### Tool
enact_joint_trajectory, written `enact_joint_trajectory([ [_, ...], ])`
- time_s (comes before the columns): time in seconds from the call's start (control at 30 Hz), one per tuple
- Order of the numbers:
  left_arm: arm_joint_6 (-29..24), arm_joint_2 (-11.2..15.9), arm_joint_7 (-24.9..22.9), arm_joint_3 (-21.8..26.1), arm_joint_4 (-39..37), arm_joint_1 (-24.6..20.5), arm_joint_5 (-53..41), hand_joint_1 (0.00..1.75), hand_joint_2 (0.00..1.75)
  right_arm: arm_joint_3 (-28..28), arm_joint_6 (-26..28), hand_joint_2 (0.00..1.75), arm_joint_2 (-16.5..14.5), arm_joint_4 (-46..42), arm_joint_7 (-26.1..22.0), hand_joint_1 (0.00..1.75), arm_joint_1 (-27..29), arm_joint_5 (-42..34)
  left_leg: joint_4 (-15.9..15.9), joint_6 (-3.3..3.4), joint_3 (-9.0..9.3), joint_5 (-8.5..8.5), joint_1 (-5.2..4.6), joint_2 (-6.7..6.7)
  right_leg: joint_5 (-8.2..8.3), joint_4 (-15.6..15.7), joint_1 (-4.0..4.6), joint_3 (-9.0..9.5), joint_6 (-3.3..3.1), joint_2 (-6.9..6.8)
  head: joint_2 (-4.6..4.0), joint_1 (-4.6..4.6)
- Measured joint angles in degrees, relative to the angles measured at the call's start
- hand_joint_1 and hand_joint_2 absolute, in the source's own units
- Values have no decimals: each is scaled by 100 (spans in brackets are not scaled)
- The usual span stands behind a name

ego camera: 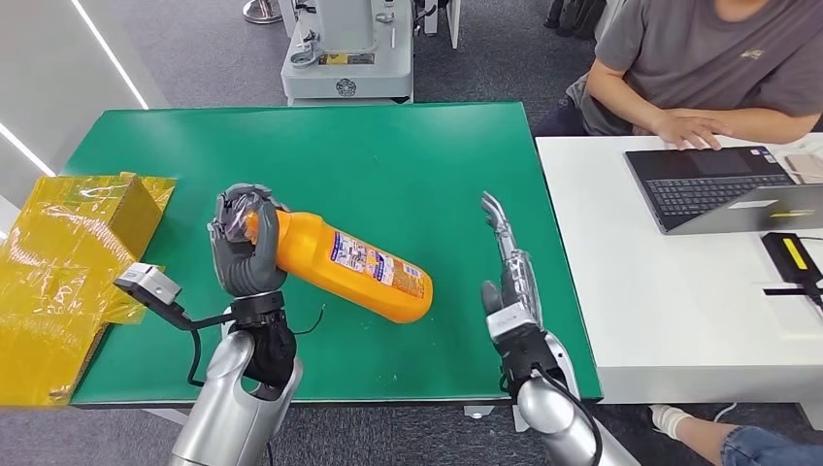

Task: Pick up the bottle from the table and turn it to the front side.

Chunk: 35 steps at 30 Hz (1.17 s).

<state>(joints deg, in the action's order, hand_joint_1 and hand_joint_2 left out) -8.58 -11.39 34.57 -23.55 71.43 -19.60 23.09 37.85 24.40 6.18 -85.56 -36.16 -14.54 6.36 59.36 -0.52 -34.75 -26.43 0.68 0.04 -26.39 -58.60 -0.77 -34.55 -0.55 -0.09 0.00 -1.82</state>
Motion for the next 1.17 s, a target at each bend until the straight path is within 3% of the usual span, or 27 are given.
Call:
enact_joint_trajectory([
  [0.13,-443,79,87,85,133,99,-198,175,175,-21,225,0,-65,-477,-91,0,460,-146,-3,1,-1,-2,0,0,-5,0,0,-1,3,0,0,0],
  [0.27,-1283,230,143,222,291,114,-1009,175,175,-36,291,0,-132,-755,-139,0,780,-116,-5,1,-1,-2,1,1,-6,-2,1,-1,3,1,0,0],
  [0.4,-2711,441,262,652,690,144,-2526,175,175,-37,208,0,-230,-938,-84,0,1078,236,-7,0,1,-1,2,5,-7,-5,1,-1,2,4,0,-1],
  [0.5,-3070,733,-251,1044,997,187,-4198,175,175,-36,99,0,-325,-1057,27,0,1281,488,-11,-1,2,0,2,1,-13,-6,2,-1,-3,-2,0,-1],
  [0.6,-3059,1185,-960,1409,1104,222,-5684,175,175,-34,-19,0,-371,-1254,139,0,1496,557,-13,-3,5,0,2,5,-18,-8,3,-1,-9,3,0,-1],
  [0.83,-2905,2131,-1633,1852,1086,274,-7186,175,175,-37,-228,0,-390,-1465,202,0,1764,517,-13,-6,6,-1,3,9,-19,-8,3,-1,-9,7,1,1],
  [0.97,-2566,2655,-1787,2008,1026,285,-7619,175,175,-40,-315,0,-391,-1491,186,0,1865,491,-13,-6,7,-1,3,10,-19,-8,3,-2,-9,7,0,1],
  [1.17,-1412,3565,-1537,1963,566,200,-8189,175,175,-91,-646,0,-393,-1500,87,0,1976,348,-13,-7,10,-1,4,20,-19,-8,4,-8,-10,19,0,0],
])
